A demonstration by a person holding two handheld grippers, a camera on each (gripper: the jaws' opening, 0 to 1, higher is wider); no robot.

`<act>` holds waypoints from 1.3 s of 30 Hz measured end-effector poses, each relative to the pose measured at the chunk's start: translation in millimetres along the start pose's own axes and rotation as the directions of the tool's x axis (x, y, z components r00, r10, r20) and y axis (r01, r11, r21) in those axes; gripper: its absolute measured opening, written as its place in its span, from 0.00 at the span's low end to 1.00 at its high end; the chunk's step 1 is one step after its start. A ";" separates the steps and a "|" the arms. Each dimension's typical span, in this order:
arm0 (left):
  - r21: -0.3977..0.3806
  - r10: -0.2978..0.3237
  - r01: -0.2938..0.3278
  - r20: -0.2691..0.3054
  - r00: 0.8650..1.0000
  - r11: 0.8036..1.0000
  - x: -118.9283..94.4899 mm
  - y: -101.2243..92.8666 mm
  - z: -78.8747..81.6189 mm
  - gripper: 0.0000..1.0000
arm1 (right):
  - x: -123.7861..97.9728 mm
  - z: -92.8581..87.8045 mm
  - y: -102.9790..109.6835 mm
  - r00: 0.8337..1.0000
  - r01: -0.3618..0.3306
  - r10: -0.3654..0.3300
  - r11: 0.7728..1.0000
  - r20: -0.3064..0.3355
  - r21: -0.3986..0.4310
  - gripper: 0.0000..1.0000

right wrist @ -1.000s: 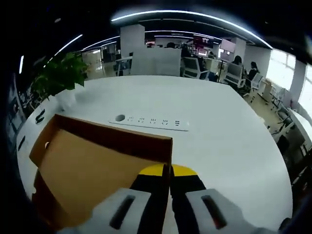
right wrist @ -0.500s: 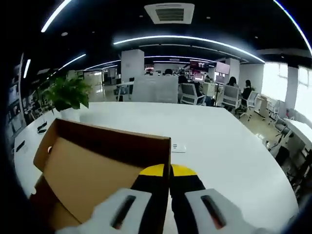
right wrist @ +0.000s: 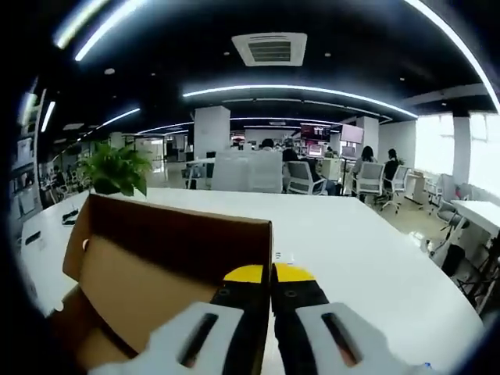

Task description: Operate the shoe box by opening the lid, removing the specified soft item, and placing it in the target area until the item is outside and the box remains undamaged.

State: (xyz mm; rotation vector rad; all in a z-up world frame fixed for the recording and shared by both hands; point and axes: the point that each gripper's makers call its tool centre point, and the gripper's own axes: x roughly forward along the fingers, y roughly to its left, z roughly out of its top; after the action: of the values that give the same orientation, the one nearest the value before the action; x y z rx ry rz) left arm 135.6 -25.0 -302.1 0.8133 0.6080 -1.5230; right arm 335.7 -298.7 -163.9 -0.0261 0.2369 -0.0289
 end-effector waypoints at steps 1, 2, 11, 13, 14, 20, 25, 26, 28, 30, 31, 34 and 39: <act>-0.001 0.000 0.000 -0.001 1.000 1.000 0.0 0.0 -0.1 0.01 | -1.8 0.6 0.4 1.000 0.004 -0.004 1.000 0.007 -0.004 0.00; -0.003 -0.001 0.001 -0.001 1.000 1.000 -0.1 0.0 -0.2 0.01 | -4.8 2.1 0.5 1.000 0.005 -0.005 1.000 0.019 -0.012 0.00; -0.024 0.017 -0.017 -0.004 1.000 1.000 -0.7 5.7 -1.0 0.02 | -26.8 19.7 9.9 0.994 -0.006 0.007 1.000 0.110 -0.016 0.00; -0.027 0.024 -0.024 -0.002 1.000 0.999 -0.6 6.8 -0.7 0.02 | -31.9 23.1 12.2 0.992 -0.012 0.014 1.000 0.126 -0.018 0.00; -0.028 0.026 -0.026 -0.001 1.000 0.999 -0.5 7.0 -0.5 0.02 | -33.1 24.3 12.9 0.991 -0.013 0.016 1.000 0.131 -0.023 0.00; -0.016 0.040 -0.040 0.007 0.999 0.999 -0.7 8.0 -0.6 0.02 | -38.4 25.1 12.5 0.985 -0.016 0.018 1.000 0.170 -0.011 0.00; -0.023 0.085 -0.085 0.024 0.996 0.996 -2.8 20.5 -3.5 0.04 | -48.8 27.4 13.5 0.981 -0.014 0.017 1.000 0.194 -0.021 0.00; -0.046 0.094 -0.092 0.051 0.994 0.995 -3.4 24.1 -1.8 0.04 | -51.9 28.4 15.6 0.980 -0.032 0.035 0.999 0.197 -0.018 0.00; -0.022 0.077 -0.077 0.035 0.996 0.997 -2.4 20.1 -1.7 0.04 | -53.2 28.7 17.5 0.979 -0.025 0.032 0.999 0.203 -0.036 0.00; -0.031 0.093 -0.092 0.034 0.995 0.995 -1.2 23.6 -0.5 0.05 | -52.8 29.5 17.1 0.977 -0.021 0.028 0.999 0.212 -0.033 0.00; -0.035 0.100 -0.099 0.039 0.994 0.994 -1.2 25.6 -0.4 0.05 | -53.2 29.7 17.5 0.976 -0.023 0.029 0.999 0.214 -0.034 0.00; -0.043 0.140 -0.138 0.052 0.989 0.990 -2.3 33.9 -1.5 0.06 | -58.2 28.1 23.3 0.972 -0.041 0.047 0.999 0.230 -0.031 0.00; -0.028 0.175 -0.173 0.053 0.983 0.984 -2.7 37.7 -2.4 0.08 | -59.8 27.9 25.1 0.970 -0.035 0.045 0.998 0.238 -0.044 0.00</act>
State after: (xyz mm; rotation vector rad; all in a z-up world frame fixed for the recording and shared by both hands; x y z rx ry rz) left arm 173.3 -25.9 -298.3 0.7833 0.4993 -1.3720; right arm 284.8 -271.1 -123.5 -0.0634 -0.0038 0.0193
